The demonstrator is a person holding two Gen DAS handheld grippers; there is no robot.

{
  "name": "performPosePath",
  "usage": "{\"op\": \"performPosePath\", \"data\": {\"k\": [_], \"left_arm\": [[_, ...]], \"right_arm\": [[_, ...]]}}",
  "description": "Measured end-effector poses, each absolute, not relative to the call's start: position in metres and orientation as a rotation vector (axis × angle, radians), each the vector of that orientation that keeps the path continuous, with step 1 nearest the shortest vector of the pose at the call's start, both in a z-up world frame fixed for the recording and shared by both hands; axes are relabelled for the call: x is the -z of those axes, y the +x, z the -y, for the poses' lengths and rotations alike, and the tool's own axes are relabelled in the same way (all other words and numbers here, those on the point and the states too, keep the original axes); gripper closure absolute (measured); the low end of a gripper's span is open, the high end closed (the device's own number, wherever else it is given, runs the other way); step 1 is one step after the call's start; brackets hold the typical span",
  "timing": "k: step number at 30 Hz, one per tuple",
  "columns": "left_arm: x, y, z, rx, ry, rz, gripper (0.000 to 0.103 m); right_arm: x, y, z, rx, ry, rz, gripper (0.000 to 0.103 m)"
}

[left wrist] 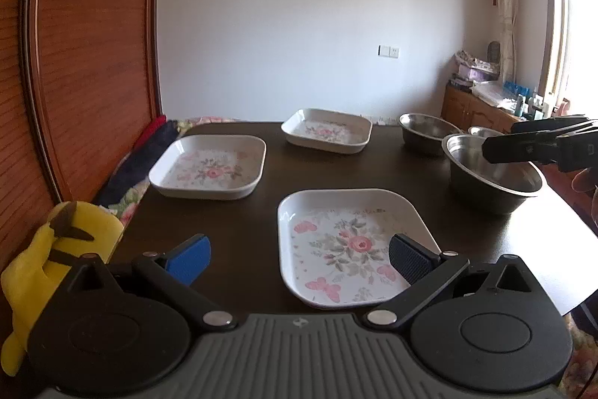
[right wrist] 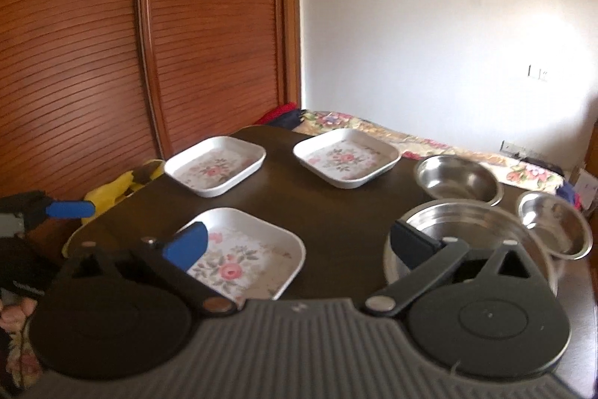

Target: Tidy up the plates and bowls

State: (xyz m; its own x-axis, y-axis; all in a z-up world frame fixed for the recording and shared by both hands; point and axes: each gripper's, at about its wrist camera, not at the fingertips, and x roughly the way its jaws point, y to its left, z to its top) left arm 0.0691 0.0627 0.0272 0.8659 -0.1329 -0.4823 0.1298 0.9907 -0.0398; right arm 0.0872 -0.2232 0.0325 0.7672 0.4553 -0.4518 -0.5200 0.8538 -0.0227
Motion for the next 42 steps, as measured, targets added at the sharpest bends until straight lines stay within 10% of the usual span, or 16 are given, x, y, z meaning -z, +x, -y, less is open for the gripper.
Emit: {"op": "performPosePath", "data": {"k": [29, 37, 42], "left_arm": [[-0.070, 0.160, -0.132, 0.176, 0.034, -0.463, 0.000], [-0.056, 0.219, -0.168, 0.177, 0.015, -0.531, 0.003], [-0.041, 0.255, -0.188, 0.168, 0.002, -0.578, 0.014]], "right_arm": [[-0.056, 0.151, 0.173, -0.624, -0.156, -0.460, 0.000], [-0.038, 0.201, 0.129, -0.663, -0.148, -0.583, 0.044], [-0.028, 0.226, 0.101, -0.685, -0.144, -0.660, 0.052]]}}
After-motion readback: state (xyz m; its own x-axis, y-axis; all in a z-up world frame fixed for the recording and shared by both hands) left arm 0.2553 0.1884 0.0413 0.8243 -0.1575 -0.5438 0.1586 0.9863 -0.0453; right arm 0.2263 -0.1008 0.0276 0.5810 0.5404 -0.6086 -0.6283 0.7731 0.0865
